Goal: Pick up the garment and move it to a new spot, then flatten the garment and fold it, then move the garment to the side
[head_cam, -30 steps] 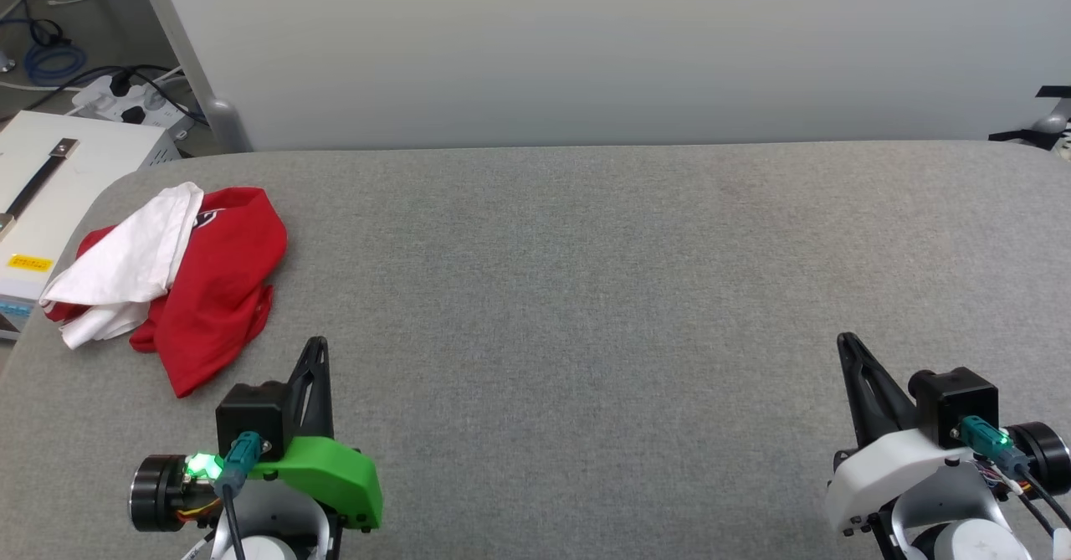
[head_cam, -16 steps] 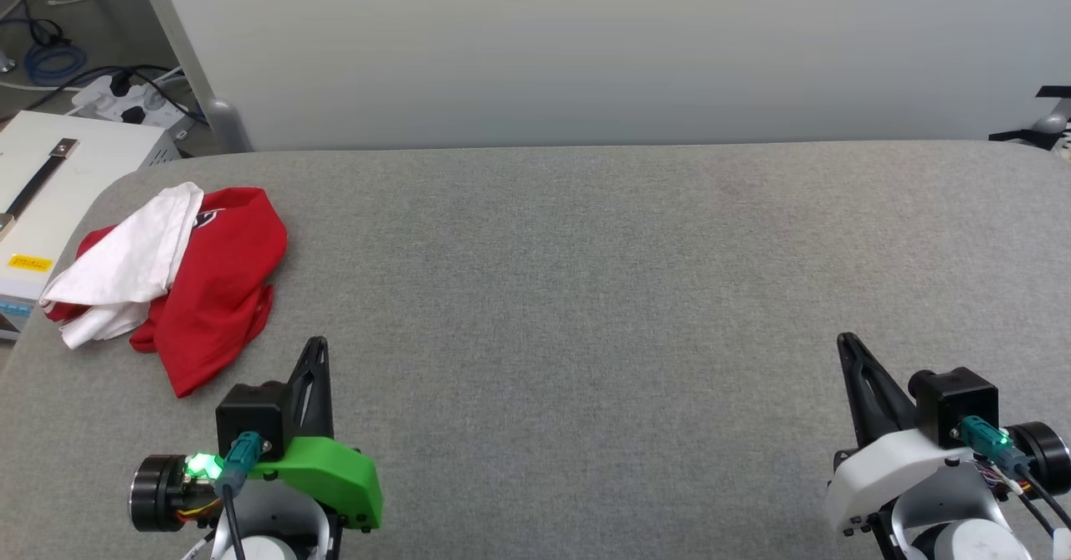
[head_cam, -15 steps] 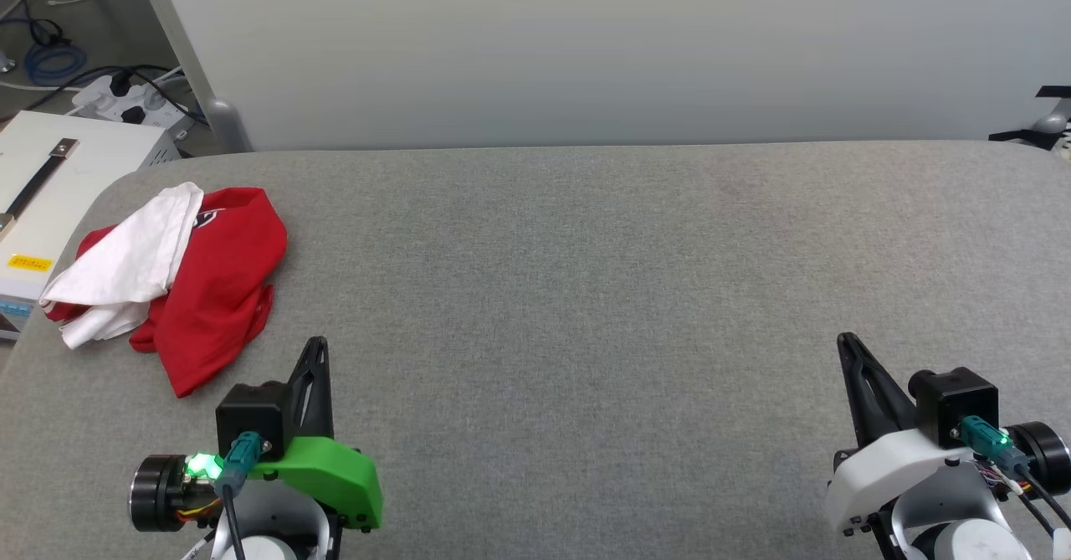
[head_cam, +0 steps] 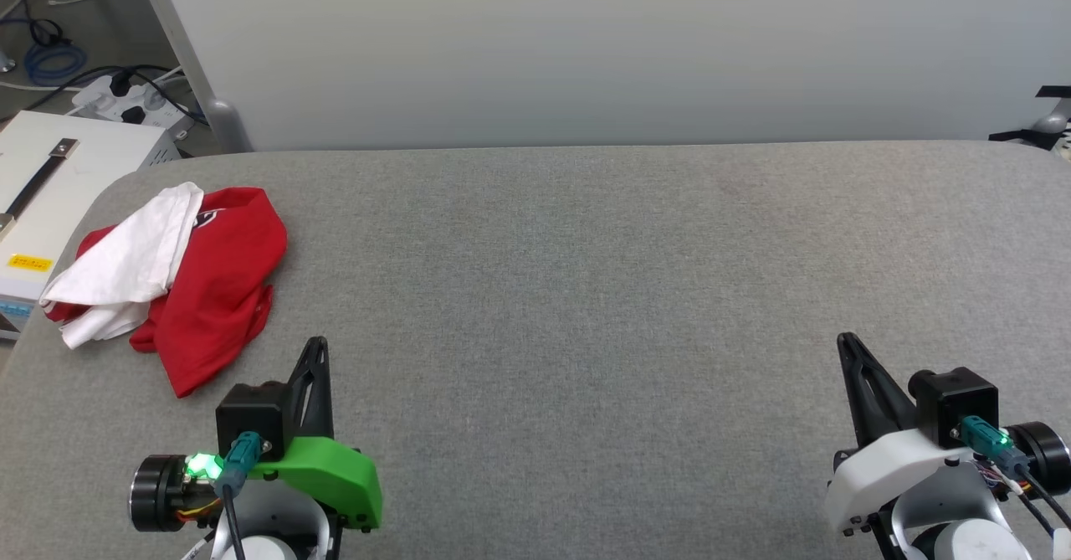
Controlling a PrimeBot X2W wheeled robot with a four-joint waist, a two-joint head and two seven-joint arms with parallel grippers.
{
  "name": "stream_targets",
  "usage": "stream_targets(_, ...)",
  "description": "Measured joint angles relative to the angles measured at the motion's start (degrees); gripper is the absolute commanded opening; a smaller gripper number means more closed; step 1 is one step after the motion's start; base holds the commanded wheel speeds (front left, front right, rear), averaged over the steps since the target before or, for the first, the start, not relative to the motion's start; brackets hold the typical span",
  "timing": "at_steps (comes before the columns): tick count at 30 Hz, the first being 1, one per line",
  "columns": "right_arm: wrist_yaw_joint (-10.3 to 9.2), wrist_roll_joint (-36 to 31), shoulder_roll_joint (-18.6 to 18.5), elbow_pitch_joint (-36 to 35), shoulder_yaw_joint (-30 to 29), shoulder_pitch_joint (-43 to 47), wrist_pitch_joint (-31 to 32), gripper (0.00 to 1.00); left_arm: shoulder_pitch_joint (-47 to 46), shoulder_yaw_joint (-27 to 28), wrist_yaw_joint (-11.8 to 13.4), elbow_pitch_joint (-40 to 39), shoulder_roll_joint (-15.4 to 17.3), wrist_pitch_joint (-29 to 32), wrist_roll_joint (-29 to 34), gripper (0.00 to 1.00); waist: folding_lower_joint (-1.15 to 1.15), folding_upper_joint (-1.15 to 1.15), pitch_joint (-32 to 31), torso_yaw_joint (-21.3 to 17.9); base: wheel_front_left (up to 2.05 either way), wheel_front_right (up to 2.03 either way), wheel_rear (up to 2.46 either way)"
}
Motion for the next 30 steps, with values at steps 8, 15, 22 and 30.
stream_targets(8, 0.00, 0.0, 0.0, 0.0, 0.0, 0.0, 0.0, 0.00, 0.0, 0.0, 0.0, 0.0, 0.0, 0.0, 0.0, 0.00, 0.00, 0.00, 0.0, 0.0, 0.00, 0.00, 0.00)
stream_targets(15, 0.00, 0.0, 0.0, 0.0, 0.0, 0.0, 0.0, 0.00, 0.0, 0.0, 0.0, 0.0, 0.0, 0.0, 0.0, 0.00, 0.00, 0.00, 0.0, 0.0, 0.00, 0.00, 0.00)
stream_targets(22, 0.00, 0.0, 0.0, 0.0, 0.0, 0.0, 0.0, 1.00, 0.0, 0.0, 0.0, 0.0, 0.0, 0.0, 0.0, 1.00, 0.00, 0.00, 0.0, 0.0, 0.00, 0.00, 0.00)
stream_targets(30, 0.00, 0.5, 0.0, 0.3, 0.0, 0.0, -0.2, 1.00, 0.0, -0.1, 0.0, 0.5, 0.0, -0.3, -0.6, 1.00, 0.00, 0.00, 0.0, 0.0, 0.00, 0.00, 0.00)
